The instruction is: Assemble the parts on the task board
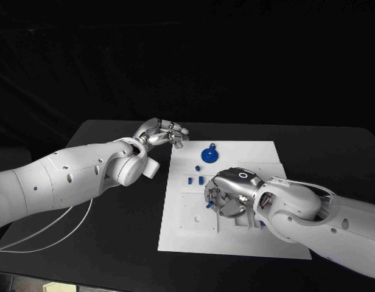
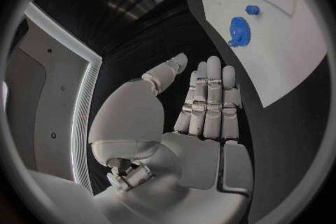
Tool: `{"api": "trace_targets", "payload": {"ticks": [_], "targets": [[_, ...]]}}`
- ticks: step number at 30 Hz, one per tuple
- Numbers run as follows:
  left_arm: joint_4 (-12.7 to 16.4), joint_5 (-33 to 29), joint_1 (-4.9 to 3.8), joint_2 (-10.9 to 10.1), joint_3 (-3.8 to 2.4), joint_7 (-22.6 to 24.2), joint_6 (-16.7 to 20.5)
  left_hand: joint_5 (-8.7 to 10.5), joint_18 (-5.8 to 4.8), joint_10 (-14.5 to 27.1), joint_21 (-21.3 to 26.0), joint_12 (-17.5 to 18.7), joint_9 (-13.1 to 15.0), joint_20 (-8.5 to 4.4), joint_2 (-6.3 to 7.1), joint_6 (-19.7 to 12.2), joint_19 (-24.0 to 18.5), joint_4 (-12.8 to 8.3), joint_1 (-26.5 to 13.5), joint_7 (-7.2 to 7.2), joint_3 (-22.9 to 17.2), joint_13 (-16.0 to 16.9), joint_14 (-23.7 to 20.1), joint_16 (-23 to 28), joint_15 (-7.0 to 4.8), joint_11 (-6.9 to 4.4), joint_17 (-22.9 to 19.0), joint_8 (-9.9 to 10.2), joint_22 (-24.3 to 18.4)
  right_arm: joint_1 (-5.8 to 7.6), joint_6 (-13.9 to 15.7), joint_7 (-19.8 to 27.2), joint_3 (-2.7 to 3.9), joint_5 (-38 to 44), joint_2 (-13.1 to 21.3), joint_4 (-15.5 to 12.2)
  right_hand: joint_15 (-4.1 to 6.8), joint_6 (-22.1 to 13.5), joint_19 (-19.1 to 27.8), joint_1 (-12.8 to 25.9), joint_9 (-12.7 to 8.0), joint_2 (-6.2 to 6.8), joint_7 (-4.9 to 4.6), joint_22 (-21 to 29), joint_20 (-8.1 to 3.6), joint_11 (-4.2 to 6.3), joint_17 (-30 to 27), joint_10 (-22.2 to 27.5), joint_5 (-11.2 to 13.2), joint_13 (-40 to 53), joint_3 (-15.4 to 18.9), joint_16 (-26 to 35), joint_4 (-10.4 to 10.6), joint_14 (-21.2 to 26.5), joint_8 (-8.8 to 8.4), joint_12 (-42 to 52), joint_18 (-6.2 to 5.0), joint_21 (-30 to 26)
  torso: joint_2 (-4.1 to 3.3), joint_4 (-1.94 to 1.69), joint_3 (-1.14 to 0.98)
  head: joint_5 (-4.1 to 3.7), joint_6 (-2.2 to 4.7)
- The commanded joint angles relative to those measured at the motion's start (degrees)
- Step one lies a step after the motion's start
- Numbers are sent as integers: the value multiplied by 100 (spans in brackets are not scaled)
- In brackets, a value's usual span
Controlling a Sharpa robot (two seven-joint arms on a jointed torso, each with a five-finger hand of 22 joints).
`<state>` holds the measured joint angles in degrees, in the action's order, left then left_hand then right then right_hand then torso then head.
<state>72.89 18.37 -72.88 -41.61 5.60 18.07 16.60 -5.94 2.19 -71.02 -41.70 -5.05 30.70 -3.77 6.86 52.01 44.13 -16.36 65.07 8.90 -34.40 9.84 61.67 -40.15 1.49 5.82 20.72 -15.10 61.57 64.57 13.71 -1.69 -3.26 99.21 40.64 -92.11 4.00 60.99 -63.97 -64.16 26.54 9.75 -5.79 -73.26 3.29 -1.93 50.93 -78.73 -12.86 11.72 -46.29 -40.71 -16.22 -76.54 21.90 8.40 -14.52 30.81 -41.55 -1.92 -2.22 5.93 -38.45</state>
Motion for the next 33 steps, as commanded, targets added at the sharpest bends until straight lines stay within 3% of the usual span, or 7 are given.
{"api": "trace_targets", "payload": {"ticks": [1,12,23,33], "targets": [[5,-34,-4,3,-3,42,-75,-14,5,-26,37,21,-8,-36,-60,-42,-1,-1,-12,-9,38,-9,37,37,2,7,9,-23,7,-5,32,-50,5,92,11,-19,37,13,-52,-20,13,-26,30,-2,-6,10,-7,-46,-31,12,-1,-24,10,-16,25,23,-48,34,0,-3,2,-6,-4],[6,-33,-4,1,-3,36,-82,-11,5,-25,41,24,-9,-35,-59,-44,-1,-2,-10,-9,39,-10,36,50,3,7,26,-24,11,-4,-24,-138,8,207,11,-20,41,19,-59,-26,26,-12,34,-7,-12,15,-12,-55,-33,24,-8,-44,6,-18,29,23,-47,42,-1,-3,3,-16,-4],[13,-32,-4,-5,-3,31,-82,-10,4,-25,44,26,-11,-35,-59,-45,-2,-2,-10,-8,40,-11,37,58,3,8,37,-24,13,-4,-316,-215,8,379,-4,0,42,19,-60,-24,31,-7,34,-10,-13,15,-15,-56,-33,28,-9,-52,6,-18,29,21,-48,45,-1,-3,5,-40,-14],[16,-31,-4,-12,-3,22,-87,-10,4,-25,46,28,-12,-34,-58,-47,-2,-2,-10,-8,41,-11,37,65,4,9,45,-25,15,-2,-392,-279,8,520,-40,-1,42,19,-57,-18,40,1,35,-14,-13,16,-19,-57,-51,36,-5,-65,5,-15,30,17,-48,48,0,-6,2,-32,-35]]}}
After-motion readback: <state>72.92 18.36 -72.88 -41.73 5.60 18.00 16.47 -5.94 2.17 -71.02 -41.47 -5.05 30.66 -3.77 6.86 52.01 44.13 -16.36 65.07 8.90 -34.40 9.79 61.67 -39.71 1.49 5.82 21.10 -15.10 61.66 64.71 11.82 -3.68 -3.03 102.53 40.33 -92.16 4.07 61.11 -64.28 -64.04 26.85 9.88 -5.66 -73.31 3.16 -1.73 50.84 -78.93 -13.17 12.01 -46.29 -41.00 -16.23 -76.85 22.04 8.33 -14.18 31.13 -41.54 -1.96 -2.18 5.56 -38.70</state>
